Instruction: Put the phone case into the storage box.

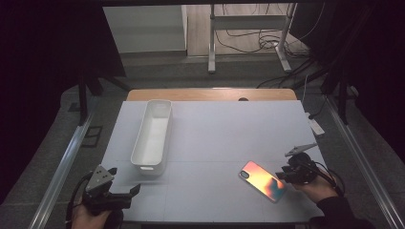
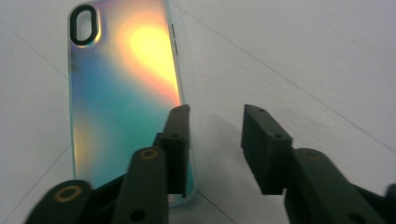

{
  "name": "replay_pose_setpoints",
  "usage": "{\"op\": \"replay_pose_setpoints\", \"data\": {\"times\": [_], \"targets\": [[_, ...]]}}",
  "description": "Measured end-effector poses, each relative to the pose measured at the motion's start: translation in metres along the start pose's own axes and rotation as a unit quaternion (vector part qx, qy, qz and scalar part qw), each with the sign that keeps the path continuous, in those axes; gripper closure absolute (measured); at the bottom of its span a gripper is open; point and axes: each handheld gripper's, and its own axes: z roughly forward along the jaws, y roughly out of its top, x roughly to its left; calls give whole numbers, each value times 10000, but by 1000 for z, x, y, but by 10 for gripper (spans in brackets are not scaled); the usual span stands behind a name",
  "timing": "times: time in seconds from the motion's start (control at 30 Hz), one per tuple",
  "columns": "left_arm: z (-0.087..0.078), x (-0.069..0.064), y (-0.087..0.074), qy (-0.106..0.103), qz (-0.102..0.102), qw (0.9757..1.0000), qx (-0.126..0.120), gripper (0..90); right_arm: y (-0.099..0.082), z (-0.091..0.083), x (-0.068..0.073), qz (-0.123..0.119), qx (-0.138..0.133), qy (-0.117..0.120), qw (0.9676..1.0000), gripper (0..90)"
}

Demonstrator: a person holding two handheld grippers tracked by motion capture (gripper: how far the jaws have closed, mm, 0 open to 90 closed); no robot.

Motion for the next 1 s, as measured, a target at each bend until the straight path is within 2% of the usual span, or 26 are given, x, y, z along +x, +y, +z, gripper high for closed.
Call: {"op": "replay_pose_setpoints", "data": {"times": [0.23,0.47,0.57,0.6,0.7,1.0], "targets": [[0,0,0,5,-1,10000,-1,26,-1,-5,8,-130,-99,43,9999,382],[0,0,0,2,-1,10000,8,26,0,-5,18,-286,-54,85,9995,214],[0,0,0,4,2,10000,12,26,2,-5,21,-304,-82,121,9994,100],[0,0,0,5,2,10000,11,26,2,-5,21,-304,-82,121,9994,100],[0,0,0,6,6,10000,13,26,3,-3,24,-282,-57,179,9994,13],[0,0,0,9,9,10000,19,27,8,0,34,-488,-62,212,9986,0]]}}
